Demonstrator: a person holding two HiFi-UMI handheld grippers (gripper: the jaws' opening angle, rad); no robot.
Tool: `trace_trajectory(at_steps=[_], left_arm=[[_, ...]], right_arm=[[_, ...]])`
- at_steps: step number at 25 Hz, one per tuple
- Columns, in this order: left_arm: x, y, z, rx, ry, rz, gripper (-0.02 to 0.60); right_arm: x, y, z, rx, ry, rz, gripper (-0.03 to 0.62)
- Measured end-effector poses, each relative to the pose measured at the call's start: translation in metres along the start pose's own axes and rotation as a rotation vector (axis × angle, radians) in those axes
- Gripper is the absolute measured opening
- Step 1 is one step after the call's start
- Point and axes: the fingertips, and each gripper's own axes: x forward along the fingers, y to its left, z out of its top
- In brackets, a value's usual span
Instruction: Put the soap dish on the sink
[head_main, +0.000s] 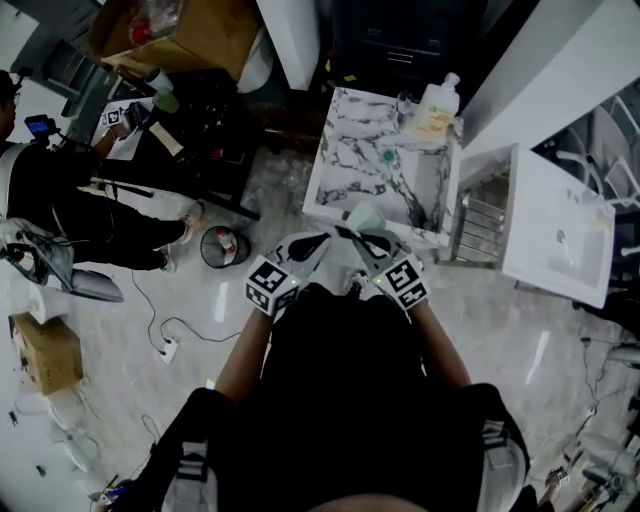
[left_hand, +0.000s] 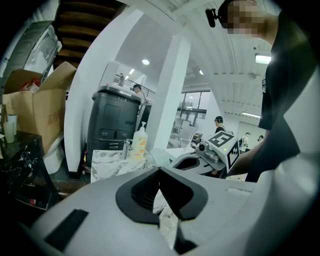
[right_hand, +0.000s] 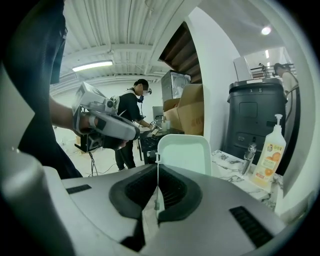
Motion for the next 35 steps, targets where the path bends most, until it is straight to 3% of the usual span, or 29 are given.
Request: trace_trajectory(at_steps=[8,15,25,35], left_arm=[[0.026,-0.015,0.008,0.035,0.001,-0.037,0.000],[0.028,-0.004,0.007,0.013,-0.005,-0.026,0.000],[0.048,0.032,0.017,0.013,-0.017,-0.095,0.000],[0.066,0.109,0.047,0.018,0.014,-0.143,0.000]], right_arm=[[-0.014,-0.024,0.000,-0.011,-0.016,-0.035,-0.002],[-0.012,-0.034,-0.009,-0.015,0.004,-0.040,-0.002],[0.009,-0.058,0.000,0.011,0.036,-0.107,-0.002],[0.066,-0.107,0.034,0.053,0.045,-0.159,-0.002]])
